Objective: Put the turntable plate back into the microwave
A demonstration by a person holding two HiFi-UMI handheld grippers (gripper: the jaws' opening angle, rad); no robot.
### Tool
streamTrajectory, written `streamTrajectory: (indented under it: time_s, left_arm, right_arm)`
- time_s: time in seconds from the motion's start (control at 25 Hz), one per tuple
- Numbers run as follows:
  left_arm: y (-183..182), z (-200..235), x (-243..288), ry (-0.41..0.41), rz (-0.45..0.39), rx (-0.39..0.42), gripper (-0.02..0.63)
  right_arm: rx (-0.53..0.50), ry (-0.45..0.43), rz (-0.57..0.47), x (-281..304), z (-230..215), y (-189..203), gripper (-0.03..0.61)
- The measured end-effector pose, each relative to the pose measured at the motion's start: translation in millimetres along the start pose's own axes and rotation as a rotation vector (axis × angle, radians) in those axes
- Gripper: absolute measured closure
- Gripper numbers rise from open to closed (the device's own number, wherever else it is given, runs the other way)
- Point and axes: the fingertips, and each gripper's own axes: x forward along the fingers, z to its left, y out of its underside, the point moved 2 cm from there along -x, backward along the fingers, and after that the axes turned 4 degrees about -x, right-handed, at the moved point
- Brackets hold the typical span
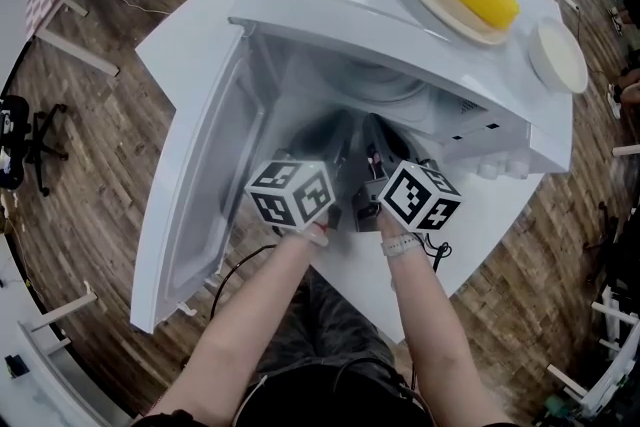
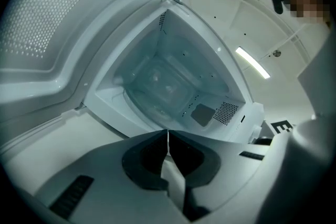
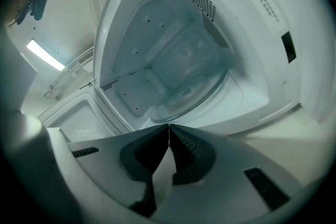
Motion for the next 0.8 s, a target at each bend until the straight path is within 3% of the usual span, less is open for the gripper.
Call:
streamTrajectory:
  time_s: [0.32, 0.8]
  left_arm:
    - [2.5, -8.0, -5.1, 0.017, 0.004, 0.026, 0.594]
    - [15.5, -32.7, -27.5, 0.06, 0.04, 0.064, 0.601]
  right_arm:
    - [0.002, -0.008, -0.006, -13.4, 2.8, 6.4, 0.555]
    - [-0.073, 0.007, -0.017, -44.1, 20.2, 9.3, 0.555]
